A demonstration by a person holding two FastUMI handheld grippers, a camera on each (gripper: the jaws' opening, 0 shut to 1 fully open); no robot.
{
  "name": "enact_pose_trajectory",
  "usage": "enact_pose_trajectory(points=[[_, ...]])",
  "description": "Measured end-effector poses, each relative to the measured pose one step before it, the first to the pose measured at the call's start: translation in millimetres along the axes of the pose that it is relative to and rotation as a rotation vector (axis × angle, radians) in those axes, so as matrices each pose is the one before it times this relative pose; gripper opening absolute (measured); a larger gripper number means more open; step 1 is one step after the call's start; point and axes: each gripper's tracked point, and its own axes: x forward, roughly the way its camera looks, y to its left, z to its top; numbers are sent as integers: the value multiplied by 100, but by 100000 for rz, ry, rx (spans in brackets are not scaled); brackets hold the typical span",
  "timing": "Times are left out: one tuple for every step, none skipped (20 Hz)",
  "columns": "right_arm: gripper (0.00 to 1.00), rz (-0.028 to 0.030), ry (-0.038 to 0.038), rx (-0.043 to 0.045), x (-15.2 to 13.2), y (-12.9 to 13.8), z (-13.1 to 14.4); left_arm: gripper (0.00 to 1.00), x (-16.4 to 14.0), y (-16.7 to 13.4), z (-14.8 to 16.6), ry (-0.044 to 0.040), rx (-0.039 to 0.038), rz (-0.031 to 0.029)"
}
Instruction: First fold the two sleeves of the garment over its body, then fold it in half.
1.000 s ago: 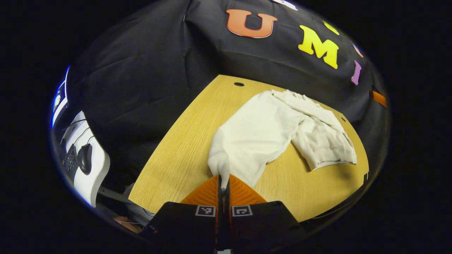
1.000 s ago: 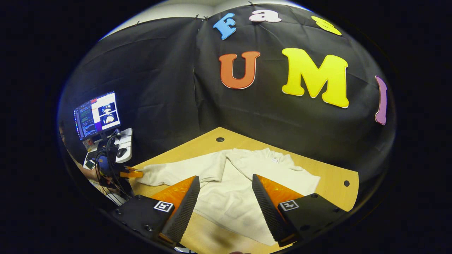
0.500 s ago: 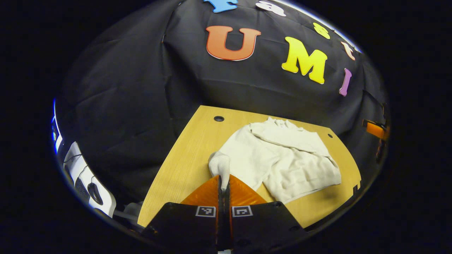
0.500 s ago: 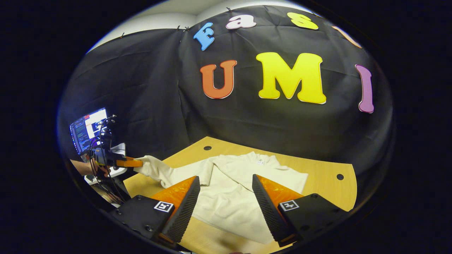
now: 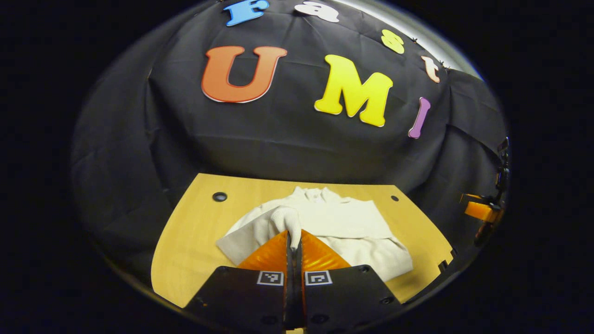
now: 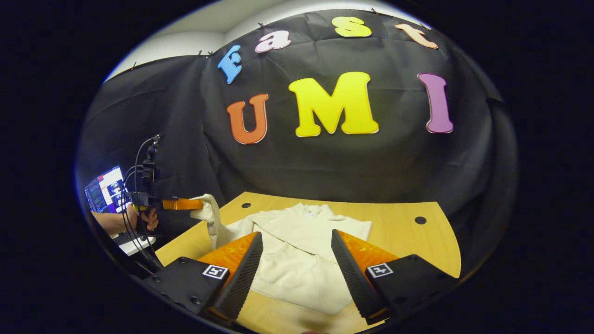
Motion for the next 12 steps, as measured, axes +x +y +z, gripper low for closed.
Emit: enact_pose_trajectory(points=[[92, -2042, -644, 1180, -601, -914, -14, 3, 1023, -1329, 740, -366, 1537, -2728], [93, -1641, -746, 813, -624, -734, 141, 3, 1280, -1223, 580, -280, 1865, -2516], [93, -1848, -964, 21, -399, -424, -43, 2, 1343, -1262, 515, 804, 1991, -2252], [93, -1886, -1120, -11, -515, -517, 204, 3, 1437, -1196, 390, 402, 1844, -2520], [93, -1505, -1003, 330, -766, -625, -27, 2, 1321, -1035, 234, 522, 1702, -1890], [93, -1453, -449, 1145, -706, -529, 10, 2, 1429, -1348, 347, 965, 1194, -3287], [93, -1432, -397, 2227, -461, -510, -88, 3, 1555, -1195, 269, 483, 1237, -2538], [93, -1065, -628, 2153, -564, -461, 43, 2, 1520, -1256, 111, 730, 1144, -3195], [92, -1576, -358, 1114, -654, -423, -219, 3, 1397, -1274, 157, 678, 1128, -2730], [93, -2120, -56, -470, -564, -671, -117, 2, 1300, -1197, 36, 686, 1137, -2485], [92, -2230, 113, -1091, -696, -735, -276, 2, 1358, -1125, 111, 673, 1065, -2644], [93, -1956, 238, -1038, -633, -705, -117, 2, 1563, -877, 23, 826, 1012, -2087]])
